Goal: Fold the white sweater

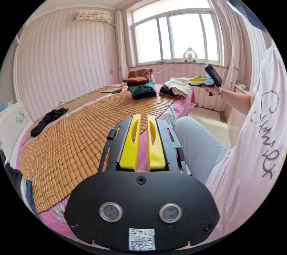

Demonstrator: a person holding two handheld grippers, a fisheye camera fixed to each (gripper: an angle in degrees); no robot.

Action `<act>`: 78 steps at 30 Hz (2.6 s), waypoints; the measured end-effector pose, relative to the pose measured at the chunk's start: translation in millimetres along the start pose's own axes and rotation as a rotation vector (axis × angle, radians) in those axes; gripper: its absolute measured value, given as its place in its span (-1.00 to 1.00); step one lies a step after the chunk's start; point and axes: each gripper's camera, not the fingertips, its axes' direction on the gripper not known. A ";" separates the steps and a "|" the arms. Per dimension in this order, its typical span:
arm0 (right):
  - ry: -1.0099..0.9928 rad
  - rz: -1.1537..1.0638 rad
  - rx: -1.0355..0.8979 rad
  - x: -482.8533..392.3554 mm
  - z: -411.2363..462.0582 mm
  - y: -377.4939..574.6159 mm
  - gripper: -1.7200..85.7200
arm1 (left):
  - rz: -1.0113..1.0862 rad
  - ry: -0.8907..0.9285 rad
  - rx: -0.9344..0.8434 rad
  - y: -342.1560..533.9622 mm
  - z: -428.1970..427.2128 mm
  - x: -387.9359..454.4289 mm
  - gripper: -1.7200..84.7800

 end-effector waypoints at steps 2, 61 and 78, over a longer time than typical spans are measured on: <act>0.009 0.038 -0.070 42.2 22.4 15.5 -0.77 | 0.030 0.077 0.000 -27.7 41.1 14.6 -0.83; -1.198 0.376 0.476 193.7 0.5 -288.6 -0.96 | -0.361 -0.359 0.296 -183.5 -124.6 -311.6 -0.96; -1.373 0.083 -0.332 -32.1 116.4 -67.3 -0.96 | -0.656 -0.158 -0.340 157.9 -46.0 -237.0 -0.93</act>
